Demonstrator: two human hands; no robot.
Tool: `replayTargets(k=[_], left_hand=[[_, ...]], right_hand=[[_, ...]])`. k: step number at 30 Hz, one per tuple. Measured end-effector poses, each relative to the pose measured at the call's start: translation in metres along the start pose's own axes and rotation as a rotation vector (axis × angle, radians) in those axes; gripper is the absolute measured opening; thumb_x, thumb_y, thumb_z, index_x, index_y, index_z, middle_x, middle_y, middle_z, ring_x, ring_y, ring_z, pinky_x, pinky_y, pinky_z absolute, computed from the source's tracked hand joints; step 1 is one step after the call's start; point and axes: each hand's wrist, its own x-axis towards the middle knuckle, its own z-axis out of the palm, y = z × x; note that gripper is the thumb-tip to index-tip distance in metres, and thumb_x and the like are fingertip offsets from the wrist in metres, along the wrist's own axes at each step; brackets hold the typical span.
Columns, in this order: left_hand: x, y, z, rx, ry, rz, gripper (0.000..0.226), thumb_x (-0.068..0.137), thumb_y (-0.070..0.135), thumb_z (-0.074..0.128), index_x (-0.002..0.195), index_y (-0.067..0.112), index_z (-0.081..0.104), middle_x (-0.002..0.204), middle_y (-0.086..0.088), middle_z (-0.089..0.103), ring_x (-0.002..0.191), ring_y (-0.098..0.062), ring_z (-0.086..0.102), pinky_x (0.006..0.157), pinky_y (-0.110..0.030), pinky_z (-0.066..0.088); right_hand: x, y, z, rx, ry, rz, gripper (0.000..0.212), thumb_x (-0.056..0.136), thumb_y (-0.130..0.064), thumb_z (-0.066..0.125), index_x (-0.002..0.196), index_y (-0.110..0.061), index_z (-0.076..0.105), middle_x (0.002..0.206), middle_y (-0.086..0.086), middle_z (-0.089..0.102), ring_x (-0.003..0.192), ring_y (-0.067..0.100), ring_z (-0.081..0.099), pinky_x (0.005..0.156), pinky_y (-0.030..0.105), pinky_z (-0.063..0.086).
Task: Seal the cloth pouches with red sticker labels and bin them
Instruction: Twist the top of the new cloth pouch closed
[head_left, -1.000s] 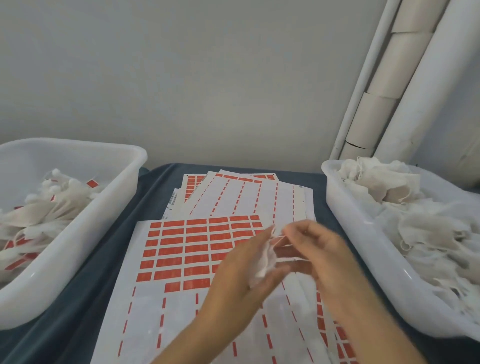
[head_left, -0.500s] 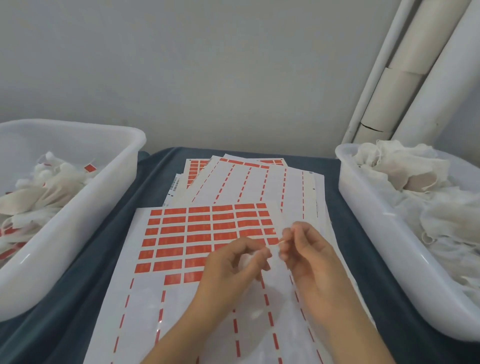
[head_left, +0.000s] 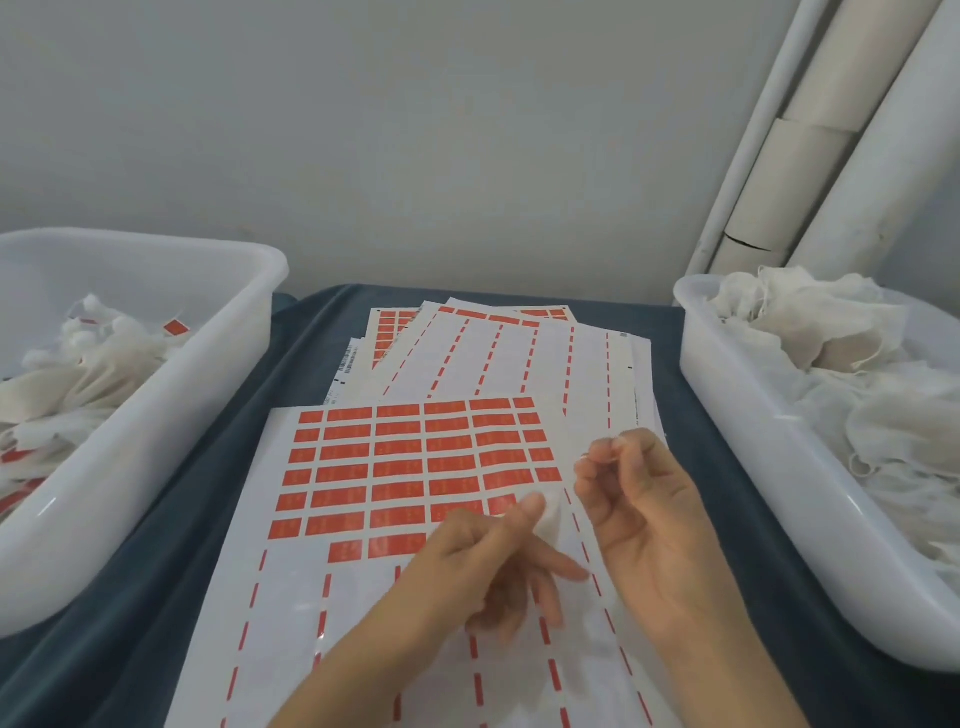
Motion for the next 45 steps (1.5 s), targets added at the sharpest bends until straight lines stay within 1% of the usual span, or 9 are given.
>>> replayTargets(k=[6, 8, 11, 15, 19, 25, 35, 41, 45], left_hand=[[0.005, 0.001, -0.015, -0.395, 0.085, -0.075, 0.04, 0.073, 0.057, 0.052, 0.093, 0.03, 0.073, 0.077, 0.005, 0.072, 0.055, -0.006, 0.057, 0.047, -0.013, 0.039], [0.003, -0.002, -0.025, -0.701, 0.107, -0.056, 0.035, 0.072, 0.04, 0.064, 0.095, 0.016, 0.074, 0.087, -0.001, 0.073, 0.045, -0.006, 0.055, 0.042, -0.012, 0.042], [0.002, -0.003, -0.03, -0.919, 0.072, -0.009, 0.021, 0.076, 0.023, 0.064, 0.088, 0.007, 0.07, 0.064, -0.004, 0.061, 0.035, -0.007, 0.039, 0.032, -0.013, 0.035], [0.002, -0.002, -0.022, -0.573, -0.063, -0.046, 0.025, 0.09, 0.03, 0.049, 0.076, 0.012, 0.06, 0.059, -0.001, 0.047, 0.041, -0.008, 0.035, 0.036, -0.014, 0.032], [0.004, 0.001, -0.015, -0.303, -0.144, -0.193, 0.035, 0.09, 0.038, 0.047, 0.061, 0.022, 0.057, 0.054, 0.004, 0.043, 0.041, -0.008, 0.036, 0.039, -0.016, 0.032], [0.015, -0.003, -0.015, -0.033, -0.131, -0.323, 0.029, 0.088, 0.028, 0.045, 0.063, 0.016, 0.052, 0.047, 0.005, 0.049, 0.039, -0.009, 0.047, 0.042, -0.021, 0.039], [0.001, -0.004, -0.007, 0.214, 0.084, 0.086, 0.004, 0.085, 0.028, 0.058, 0.088, 0.026, 0.061, 0.056, 0.019, 0.059, 0.048, 0.004, 0.051, 0.051, -0.008, 0.041], [0.002, -0.004, -0.005, 0.234, 0.116, 0.142, 0.009, 0.078, 0.036, 0.057, 0.082, 0.03, 0.061, 0.057, 0.02, 0.06, 0.049, 0.005, 0.053, 0.051, -0.006, 0.041], [0.002, -0.005, -0.007, 0.229, 0.118, 0.103, 0.004, 0.082, 0.031, 0.058, 0.081, 0.029, 0.061, 0.055, 0.017, 0.06, 0.047, 0.003, 0.053, 0.049, -0.006, 0.041]], right_hand=[[-0.01, 0.011, 0.011, -0.324, -0.301, 0.066, 0.013, 0.077, -0.031, 0.068, 0.077, -0.018, 0.069, 0.079, 0.006, 0.073, 0.074, 0.023, 0.071, 0.067, 0.025, 0.056], [-0.011, 0.016, 0.014, -0.4, -0.305, 0.091, 0.009, 0.079, -0.025, 0.063, 0.076, -0.02, 0.07, 0.08, 0.004, 0.074, 0.075, 0.021, 0.071, 0.066, 0.023, 0.056], [-0.009, 0.018, 0.014, -0.44, -0.147, 0.037, 0.012, 0.073, -0.031, 0.062, 0.075, -0.023, 0.07, 0.082, 0.001, 0.074, 0.076, 0.018, 0.071, 0.067, 0.018, 0.054], [-0.006, 0.025, 0.009, -0.62, 0.088, -0.129, 0.024, 0.075, -0.041, 0.056, 0.087, -0.022, 0.063, 0.088, -0.018, 0.07, 0.086, -0.001, 0.065, 0.068, 0.002, 0.045], [-0.011, 0.039, 0.01, -0.927, 0.01, -0.297, 0.014, 0.089, -0.04, 0.045, 0.096, -0.031, 0.054, 0.107, -0.03, 0.061, 0.103, -0.01, 0.056, 0.081, -0.001, 0.039], [-0.012, 0.047, 0.005, -1.205, -0.061, -0.34, 0.022, 0.083, -0.055, 0.029, 0.09, -0.039, 0.043, 0.091, -0.017, 0.061, 0.082, 0.004, 0.064, 0.074, 0.01, 0.051], [-0.002, 0.031, 0.001, -0.987, 0.156, -0.156, 0.016, 0.072, -0.047, 0.052, 0.082, -0.036, 0.056, 0.082, -0.024, 0.063, 0.088, -0.009, 0.058, 0.073, 0.002, 0.046], [0.004, 0.02, -0.006, -0.78, 0.119, 0.13, 0.029, 0.062, -0.043, 0.064, 0.086, -0.029, 0.068, 0.085, -0.014, 0.071, 0.082, 0.011, 0.068, 0.075, 0.022, 0.057], [0.004, 0.018, -0.005, -0.837, 0.082, 0.212, 0.021, 0.075, -0.037, 0.062, 0.092, -0.026, 0.067, 0.092, -0.008, 0.07, 0.086, 0.014, 0.066, 0.082, 0.026, 0.055]])
